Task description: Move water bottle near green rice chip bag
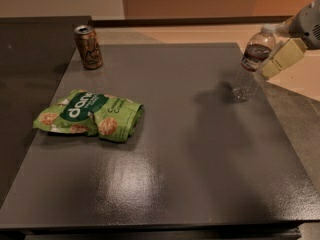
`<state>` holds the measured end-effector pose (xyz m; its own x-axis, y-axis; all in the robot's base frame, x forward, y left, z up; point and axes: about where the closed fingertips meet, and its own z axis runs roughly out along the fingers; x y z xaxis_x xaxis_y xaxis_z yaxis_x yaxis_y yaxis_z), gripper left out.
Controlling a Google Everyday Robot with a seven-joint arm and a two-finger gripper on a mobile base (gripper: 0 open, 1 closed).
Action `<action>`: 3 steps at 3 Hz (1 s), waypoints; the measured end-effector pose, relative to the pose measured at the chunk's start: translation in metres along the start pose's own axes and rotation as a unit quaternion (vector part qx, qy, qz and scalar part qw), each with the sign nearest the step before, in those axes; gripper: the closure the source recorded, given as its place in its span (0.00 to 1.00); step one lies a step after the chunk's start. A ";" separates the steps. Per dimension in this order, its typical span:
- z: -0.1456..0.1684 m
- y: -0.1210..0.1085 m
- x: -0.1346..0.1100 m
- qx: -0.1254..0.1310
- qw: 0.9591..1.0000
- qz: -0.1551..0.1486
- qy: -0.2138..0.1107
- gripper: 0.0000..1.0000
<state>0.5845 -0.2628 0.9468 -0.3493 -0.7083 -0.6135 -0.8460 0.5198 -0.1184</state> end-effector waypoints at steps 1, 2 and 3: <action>0.003 0.004 -0.007 -0.010 1.000 -0.002 -0.018 0.17; 0.002 0.004 -0.011 -0.009 0.999 0.000 -0.032 0.39; 0.000 0.006 -0.014 -0.006 0.999 0.001 -0.042 0.63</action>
Offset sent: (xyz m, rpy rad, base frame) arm -0.0015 0.0092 0.0128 0.0883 -0.0472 0.0078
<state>0.5839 -0.2499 0.9547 -0.3157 -0.6651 -0.6767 -0.8507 0.5144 -0.1086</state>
